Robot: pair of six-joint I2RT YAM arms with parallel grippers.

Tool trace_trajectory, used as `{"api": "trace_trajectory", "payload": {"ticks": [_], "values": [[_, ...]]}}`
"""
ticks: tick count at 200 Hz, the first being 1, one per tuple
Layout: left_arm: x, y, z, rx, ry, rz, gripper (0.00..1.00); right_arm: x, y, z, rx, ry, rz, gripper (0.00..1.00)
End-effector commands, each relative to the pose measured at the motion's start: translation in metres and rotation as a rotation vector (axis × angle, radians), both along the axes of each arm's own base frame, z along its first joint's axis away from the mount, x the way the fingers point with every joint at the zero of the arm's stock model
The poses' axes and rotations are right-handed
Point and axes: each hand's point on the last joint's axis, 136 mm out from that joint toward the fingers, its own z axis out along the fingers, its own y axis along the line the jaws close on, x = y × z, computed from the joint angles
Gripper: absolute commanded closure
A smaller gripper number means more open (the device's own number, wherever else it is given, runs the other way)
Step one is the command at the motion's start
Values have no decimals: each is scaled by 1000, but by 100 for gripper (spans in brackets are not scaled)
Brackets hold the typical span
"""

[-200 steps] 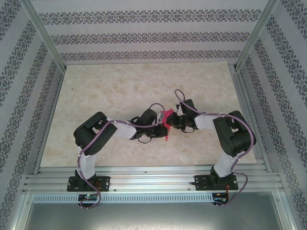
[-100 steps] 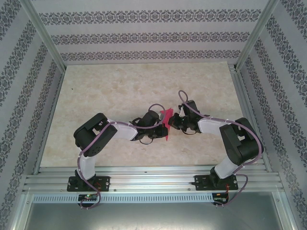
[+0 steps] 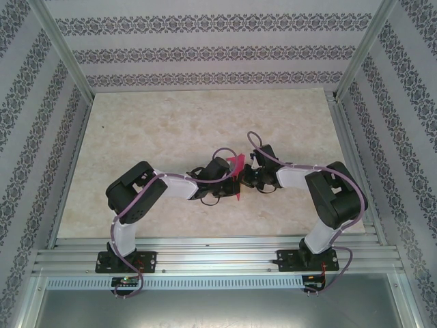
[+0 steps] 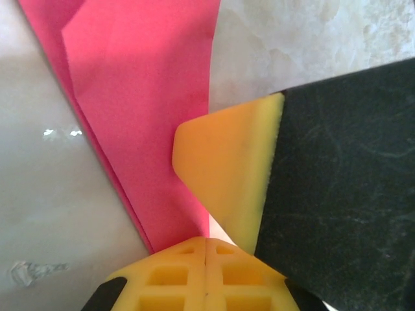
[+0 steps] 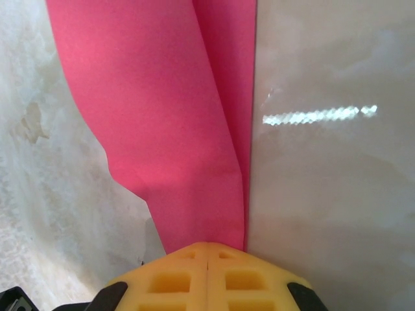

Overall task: Fold a paper plane with a square sheet of paper (fold left side to right side)
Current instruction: Fold the wing for the fifth time at the center of the table.

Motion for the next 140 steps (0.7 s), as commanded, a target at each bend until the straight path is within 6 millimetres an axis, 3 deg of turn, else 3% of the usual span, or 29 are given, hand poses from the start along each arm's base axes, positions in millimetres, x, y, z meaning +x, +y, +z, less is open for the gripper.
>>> {"api": "trace_trajectory", "payload": {"ticks": [1,140], "values": [[-38,24,-62,192,144,-22,100,24,-23,-9,-115,-57,-39,97],[-40,22,-64,202,147,-39,100,83,-31,-3,-93,-105,-69,96]]}}
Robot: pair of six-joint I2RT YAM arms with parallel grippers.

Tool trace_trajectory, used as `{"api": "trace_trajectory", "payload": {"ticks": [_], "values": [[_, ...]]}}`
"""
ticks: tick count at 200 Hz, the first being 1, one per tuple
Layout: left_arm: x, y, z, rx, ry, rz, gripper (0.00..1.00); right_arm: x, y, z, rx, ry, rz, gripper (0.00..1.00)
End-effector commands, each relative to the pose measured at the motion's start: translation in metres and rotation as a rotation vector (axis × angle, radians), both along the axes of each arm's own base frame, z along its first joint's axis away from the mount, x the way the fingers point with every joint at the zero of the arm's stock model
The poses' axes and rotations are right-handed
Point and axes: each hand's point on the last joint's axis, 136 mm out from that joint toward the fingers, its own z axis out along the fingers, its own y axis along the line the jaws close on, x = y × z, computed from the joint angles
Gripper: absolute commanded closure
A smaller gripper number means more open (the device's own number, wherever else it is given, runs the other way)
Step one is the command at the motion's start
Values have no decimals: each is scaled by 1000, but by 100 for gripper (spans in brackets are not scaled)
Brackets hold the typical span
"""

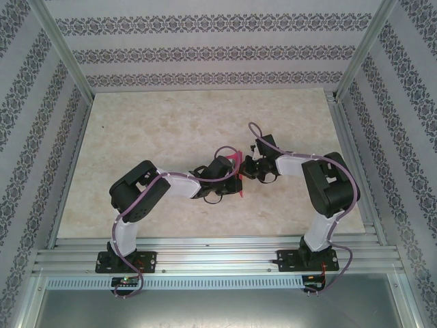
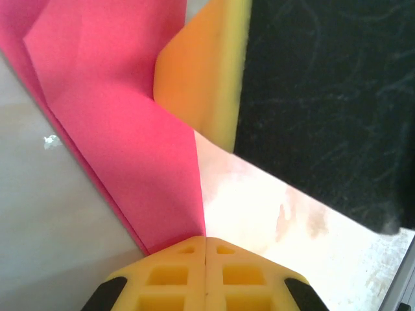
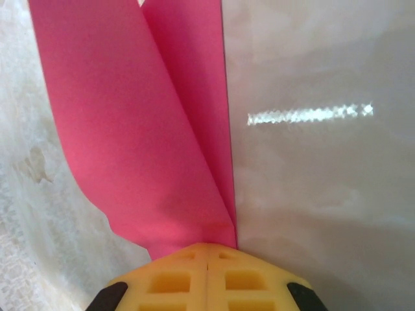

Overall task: Fold a paper plane with a square sheet of paper (fold left side to right side)
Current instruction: Fold the wing for the fifth time at the center of the table.

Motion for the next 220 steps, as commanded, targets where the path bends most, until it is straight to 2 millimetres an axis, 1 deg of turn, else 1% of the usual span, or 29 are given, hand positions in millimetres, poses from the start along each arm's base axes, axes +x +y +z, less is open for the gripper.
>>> {"api": "trace_trajectory", "payload": {"ticks": [1,35,61,80,99,117,130,146,159,164,182,194,207,220], "values": [[-51,29,-64,198,177,-54,100,48,-23,-3,-91,-124,-84,96],[-51,28,-64,197,177,-56,100,67,-27,-1,-93,-137,-100,96],[-51,28,-65,199,179,-59,100,76,-25,-2,-88,-136,-91,96],[-51,28,-65,199,178,-59,100,84,-26,2,-75,-148,-101,95],[-51,28,-65,199,178,-59,100,90,-23,5,-63,-155,-95,95],[-50,28,-63,192,172,-61,100,91,-20,7,-50,-147,-83,95],[-47,27,-52,160,149,-54,100,84,-19,4,-53,-134,-81,95],[-34,31,-29,101,106,-30,100,72,-20,-3,-61,-108,-76,95],[-23,40,-8,65,74,-5,100,58,-20,-8,-52,-83,-75,95],[-17,45,0,56,63,4,100,55,-19,-7,-45,-86,-76,95],[0,58,26,16,25,24,97,36,-15,-10,-42,-72,-64,95],[11,63,43,-9,-3,29,96,24,-12,-10,-33,-61,-58,95],[23,65,58,-20,-33,24,94,16,-9,-8,-24,-61,-57,95],[30,58,70,-39,-54,-1,94,6,-4,-6,-26,-57,-49,95]]}}
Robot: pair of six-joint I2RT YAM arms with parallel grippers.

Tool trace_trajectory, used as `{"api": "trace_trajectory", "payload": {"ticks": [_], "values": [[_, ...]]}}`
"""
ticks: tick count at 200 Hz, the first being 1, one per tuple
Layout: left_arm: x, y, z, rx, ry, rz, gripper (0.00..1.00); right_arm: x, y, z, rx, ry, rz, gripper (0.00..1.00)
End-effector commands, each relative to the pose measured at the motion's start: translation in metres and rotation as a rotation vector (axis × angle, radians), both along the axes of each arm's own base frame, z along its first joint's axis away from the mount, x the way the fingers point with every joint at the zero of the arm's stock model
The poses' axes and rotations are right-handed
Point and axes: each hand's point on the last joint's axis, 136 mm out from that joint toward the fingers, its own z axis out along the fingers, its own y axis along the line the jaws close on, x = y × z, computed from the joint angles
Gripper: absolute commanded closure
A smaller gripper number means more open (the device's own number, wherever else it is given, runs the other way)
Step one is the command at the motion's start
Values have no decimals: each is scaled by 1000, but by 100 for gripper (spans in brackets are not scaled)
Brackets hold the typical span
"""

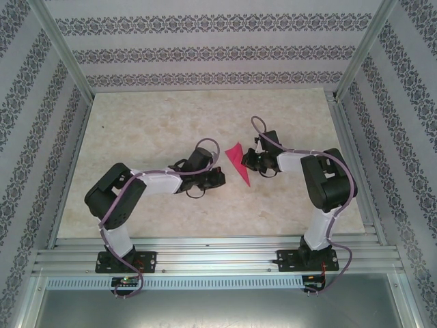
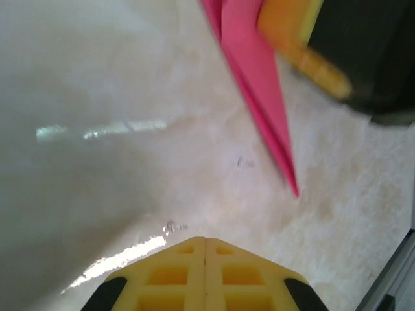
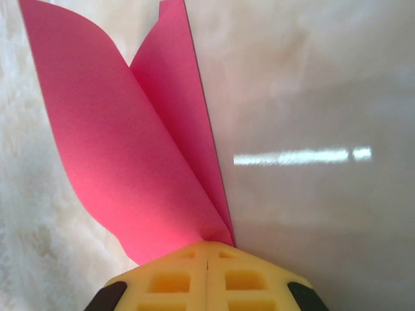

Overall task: Fold a paper plane with a square sheet of paper (fold left side to right side)
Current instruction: Fold the wing for the fifth time at the center of the table.

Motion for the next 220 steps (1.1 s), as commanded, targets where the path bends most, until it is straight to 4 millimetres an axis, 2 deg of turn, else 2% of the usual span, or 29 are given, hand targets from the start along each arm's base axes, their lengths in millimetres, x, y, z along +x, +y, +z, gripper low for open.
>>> {"api": "trace_trajectory", "payload": {"ticks": [1,15,36,91,128,156,195,220], "values": [[13,-9,36,-39,-72,-73,94,-30,6,-8,-12,56,8,95],[18,-22,47,-77,-85,-111,93,-38,9,-8,-17,64,7,95],[27,-36,50,-106,-82,-132,92,-41,9,-8,-16,63,-5,94],[53,-51,28,-97,-60,-112,92,-44,13,-11,-25,70,3,95],[69,-50,7,-103,-26,-70,92,-46,16,-16,-26,84,10,95],[72,-52,-7,-79,-10,-83,92,-47,17,-17,-26,88,16,95],[69,-39,-41,20,33,-67,92,-42,22,2,-3,39,29,94],[70,-34,-47,29,41,-46,92,-41,22,9,-14,29,36,94]]}}
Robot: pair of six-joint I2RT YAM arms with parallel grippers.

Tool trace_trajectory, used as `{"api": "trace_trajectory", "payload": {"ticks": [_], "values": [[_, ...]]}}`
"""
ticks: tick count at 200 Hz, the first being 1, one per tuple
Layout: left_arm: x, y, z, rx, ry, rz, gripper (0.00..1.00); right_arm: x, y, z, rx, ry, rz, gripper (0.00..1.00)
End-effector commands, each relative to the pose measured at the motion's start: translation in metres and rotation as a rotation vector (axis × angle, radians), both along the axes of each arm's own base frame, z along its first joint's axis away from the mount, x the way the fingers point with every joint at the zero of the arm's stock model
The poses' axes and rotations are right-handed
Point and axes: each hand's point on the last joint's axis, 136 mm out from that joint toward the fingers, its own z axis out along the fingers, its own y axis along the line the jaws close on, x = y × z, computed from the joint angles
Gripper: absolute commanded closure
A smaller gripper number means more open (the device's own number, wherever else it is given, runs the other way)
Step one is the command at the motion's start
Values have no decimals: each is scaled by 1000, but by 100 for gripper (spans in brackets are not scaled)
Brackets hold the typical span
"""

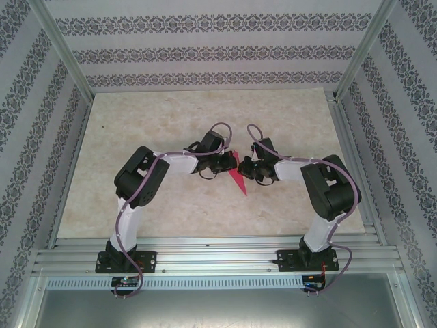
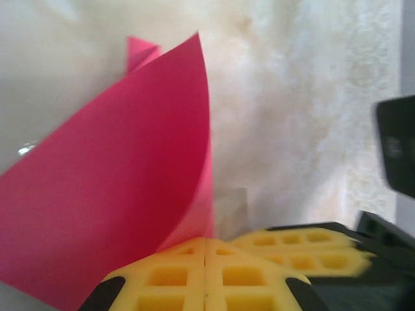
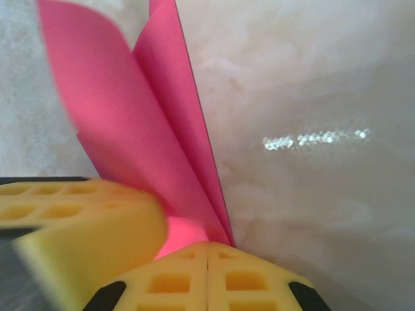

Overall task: Fold a paper plane with a square sheet of paper (fold left side to right side)
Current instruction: Fold the wing for the fifth time at the center of the table.

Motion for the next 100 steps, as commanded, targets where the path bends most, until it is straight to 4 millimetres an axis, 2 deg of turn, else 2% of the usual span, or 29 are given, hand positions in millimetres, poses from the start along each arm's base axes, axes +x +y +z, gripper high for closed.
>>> {"api": "trace_trajectory", "payload": {"ticks": [1,30,39,56,73,85,100], "values": [[-1,13,-20,63,22,18,92,-6,4,9,-13,-10,33,94],[-1,19,-28,112,26,13,93,-5,8,16,11,-29,41,93],[-1,20,-31,125,28,11,93,-3,11,24,27,-50,48,93],[-3,23,-36,141,35,9,93,2,11,52,44,-115,56,90],[-5,24,-38,144,37,5,93,-2,8,74,48,-154,71,87],[-7,24,-39,144,42,1,93,-11,7,75,53,-139,84,86],[-6,24,-39,142,40,3,93,-26,8,64,70,-94,88,87]]}}
